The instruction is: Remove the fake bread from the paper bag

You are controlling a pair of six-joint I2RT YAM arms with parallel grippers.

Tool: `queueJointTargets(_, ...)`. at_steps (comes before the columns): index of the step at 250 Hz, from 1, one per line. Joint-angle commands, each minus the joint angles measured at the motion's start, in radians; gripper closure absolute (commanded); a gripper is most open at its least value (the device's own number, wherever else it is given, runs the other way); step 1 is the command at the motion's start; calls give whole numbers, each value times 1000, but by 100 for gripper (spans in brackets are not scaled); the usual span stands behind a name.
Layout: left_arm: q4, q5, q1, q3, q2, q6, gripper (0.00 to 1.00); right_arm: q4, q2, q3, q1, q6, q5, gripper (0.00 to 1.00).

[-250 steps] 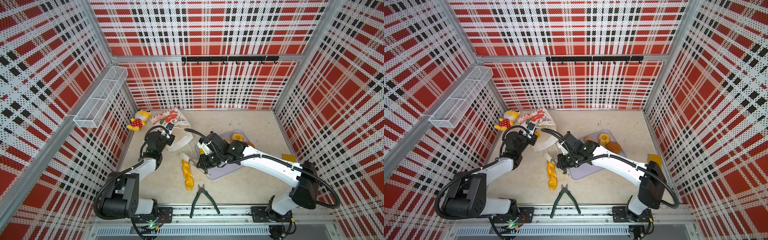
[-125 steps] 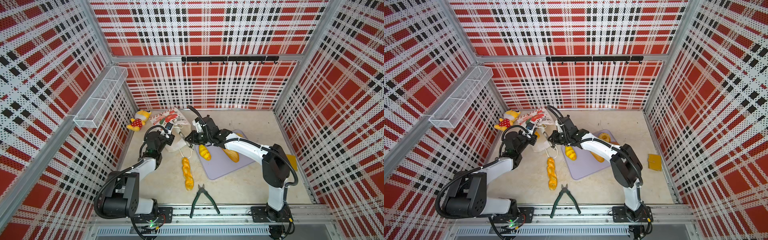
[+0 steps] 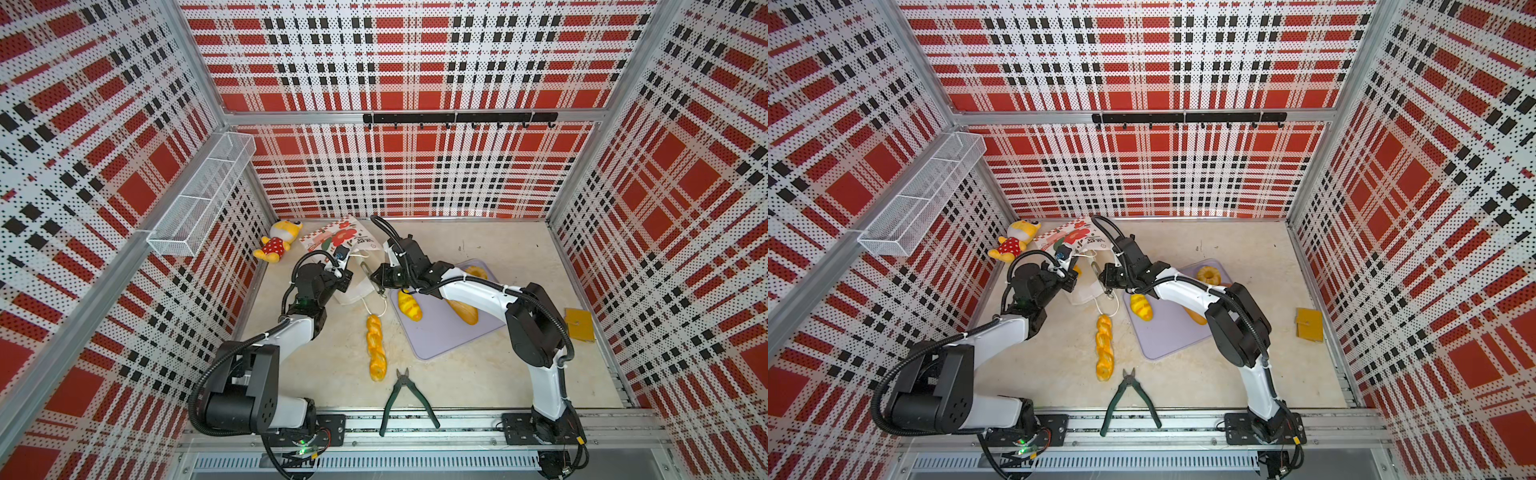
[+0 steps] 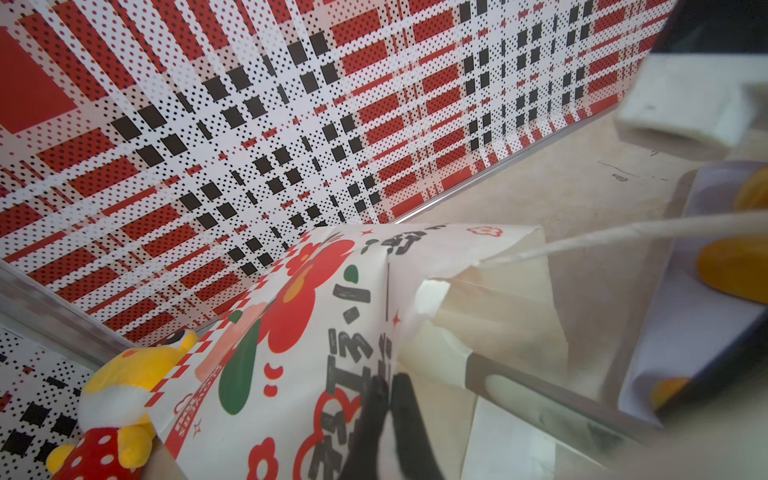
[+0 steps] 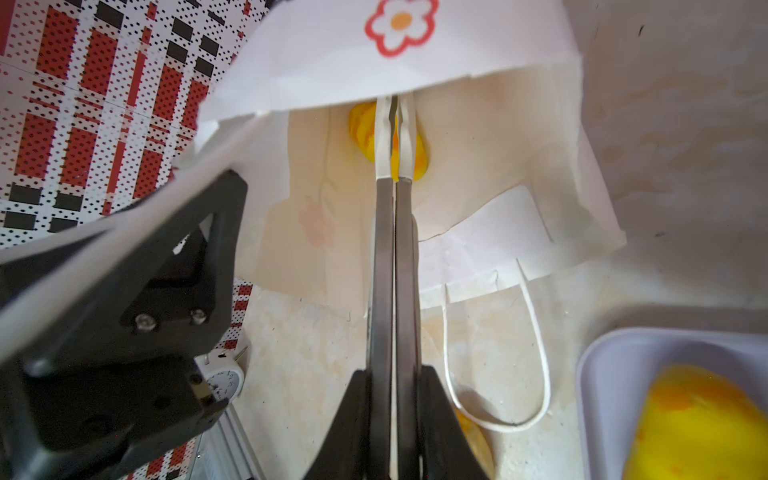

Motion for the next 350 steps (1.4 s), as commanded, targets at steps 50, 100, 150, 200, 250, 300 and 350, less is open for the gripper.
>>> queueJointTargets(50,-24,-26,-20,38,0,-24,100,202,76,64,-10,-51,52,78)
queueJointTargets(100,-29,-38,-26,39,5,-25,100,231,94,56,-16,-16,-24,83)
queueJointTargets(150,-59,-108,-26,47,6,-28,100,196,-48,-97,-18,12,-164,97)
queueJointTargets(200,-72,-158,-4,59,11,-56,100,-65,-291,-289,-22,-80,-218,100)
queueJointTargets(250,-71,-161,0,60,11,-56,100,-326,-479,-282,-107,-177,-105,100)
queueJointTargets(300,-74,-165,-12,54,4,-47,100,-411,-306,-19,-290,-322,79,100)
queueJointTargets(350,-79,-164,-36,54,3,-36,100,-442,31,348,-339,-445,206,100)
